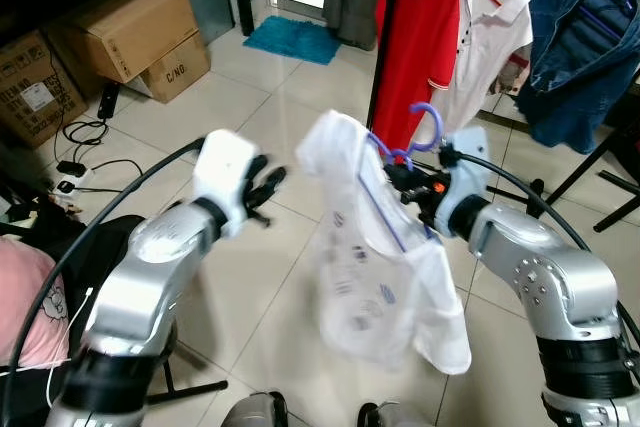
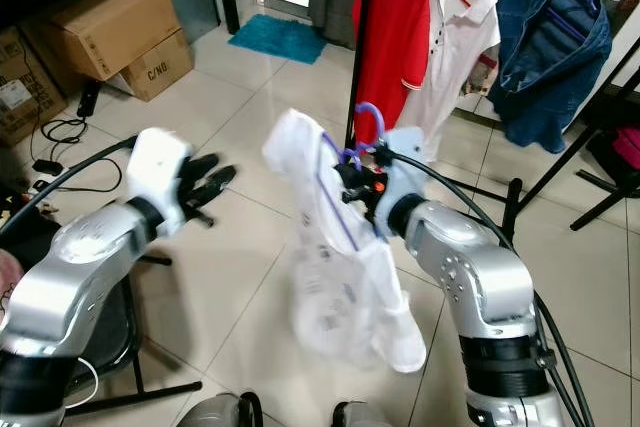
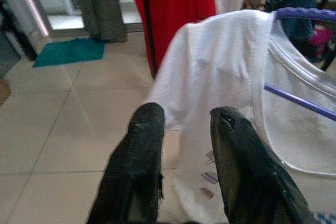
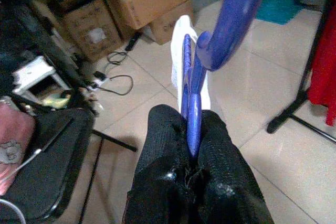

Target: Hang hanger

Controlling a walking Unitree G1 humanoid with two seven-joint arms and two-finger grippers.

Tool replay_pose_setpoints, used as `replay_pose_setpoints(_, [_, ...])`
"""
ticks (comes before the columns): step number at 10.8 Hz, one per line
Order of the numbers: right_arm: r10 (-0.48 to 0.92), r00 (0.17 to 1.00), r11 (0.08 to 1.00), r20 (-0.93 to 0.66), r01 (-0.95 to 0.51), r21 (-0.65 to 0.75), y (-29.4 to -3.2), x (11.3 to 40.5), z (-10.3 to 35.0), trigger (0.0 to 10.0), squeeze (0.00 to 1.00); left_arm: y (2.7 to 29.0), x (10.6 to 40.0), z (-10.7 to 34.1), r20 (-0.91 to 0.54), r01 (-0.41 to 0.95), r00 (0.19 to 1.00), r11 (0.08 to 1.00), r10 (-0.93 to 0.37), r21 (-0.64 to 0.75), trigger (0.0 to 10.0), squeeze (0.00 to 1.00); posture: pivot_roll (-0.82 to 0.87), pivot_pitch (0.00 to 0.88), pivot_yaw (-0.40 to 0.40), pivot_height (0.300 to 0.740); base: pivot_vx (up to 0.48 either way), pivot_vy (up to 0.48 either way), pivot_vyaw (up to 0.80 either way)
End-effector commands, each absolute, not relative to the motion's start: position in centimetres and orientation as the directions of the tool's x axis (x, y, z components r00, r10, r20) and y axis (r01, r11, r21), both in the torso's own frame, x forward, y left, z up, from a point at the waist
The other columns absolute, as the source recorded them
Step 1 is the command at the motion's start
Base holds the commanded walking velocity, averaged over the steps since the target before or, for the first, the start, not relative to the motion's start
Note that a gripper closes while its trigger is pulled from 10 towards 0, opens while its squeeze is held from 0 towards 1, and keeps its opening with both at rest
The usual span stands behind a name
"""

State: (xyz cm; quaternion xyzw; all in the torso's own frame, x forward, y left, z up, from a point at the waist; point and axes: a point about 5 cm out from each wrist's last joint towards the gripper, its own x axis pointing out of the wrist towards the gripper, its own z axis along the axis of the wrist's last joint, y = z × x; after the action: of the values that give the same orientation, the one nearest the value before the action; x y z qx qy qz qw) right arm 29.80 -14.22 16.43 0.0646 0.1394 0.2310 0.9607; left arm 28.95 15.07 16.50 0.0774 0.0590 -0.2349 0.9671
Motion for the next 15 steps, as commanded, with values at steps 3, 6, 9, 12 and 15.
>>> replay_pose_setpoints(3, [0.155,0.947,0.988,-0.280,-0.144,0.058,-17.1,29.0,14.3,10.0,0.00,15.5,26.8,15.9,-0.113,0.394,0.915,0.918,-0.388,0.040,10.0,0.00,-0.11,0.076,0.040,0.740,0.000,0.000,0.00])
replay_pose_setpoints(6, [-0.015,0.958,1.000,-0.286,0.022,0.021,-18.7,27.9,11.7,10.0,0.00,15.4,26.0,14.2,-0.077,0.306,0.950,0.951,-0.303,0.036,10.0,0.00,-0.11,0.077,0.045,0.740,0.301,0.000,0.00])
replay_pose_setpoints(9, [-0.003,0.967,1.000,-0.255,0.006,0.011,-17.9,29.1,11.4,10.0,0.00,15.5,26.3,13.9,-0.065,0.288,0.957,0.953,-0.283,0.092,10.0,0.00,-0.09,0.075,0.012,0.740,0.350,0.000,-0.80])
replay_pose_setpoints(12, [0.007,0.974,1.000,-0.229,-0.002,0.022,-17.5,29.4,11.8,10.0,0.00,15.1,26.7,13.9,-0.063,0.313,0.949,0.947,-0.309,0.071,10.0,0.00,-0.10,0.092,0.038,0.740,0.368,0.000,-0.80])
replay_pose_setpoints(15, [0.076,0.982,0.997,-0.173,-0.076,0.008,-16.5,29.4,12.7,10.0,0.00,14.5,26.7,14.0,-0.056,0.328,0.944,0.942,-0.324,0.075,10.0,0.00,-0.10,0.090,0.026,0.740,0.386,0.000,0.00])
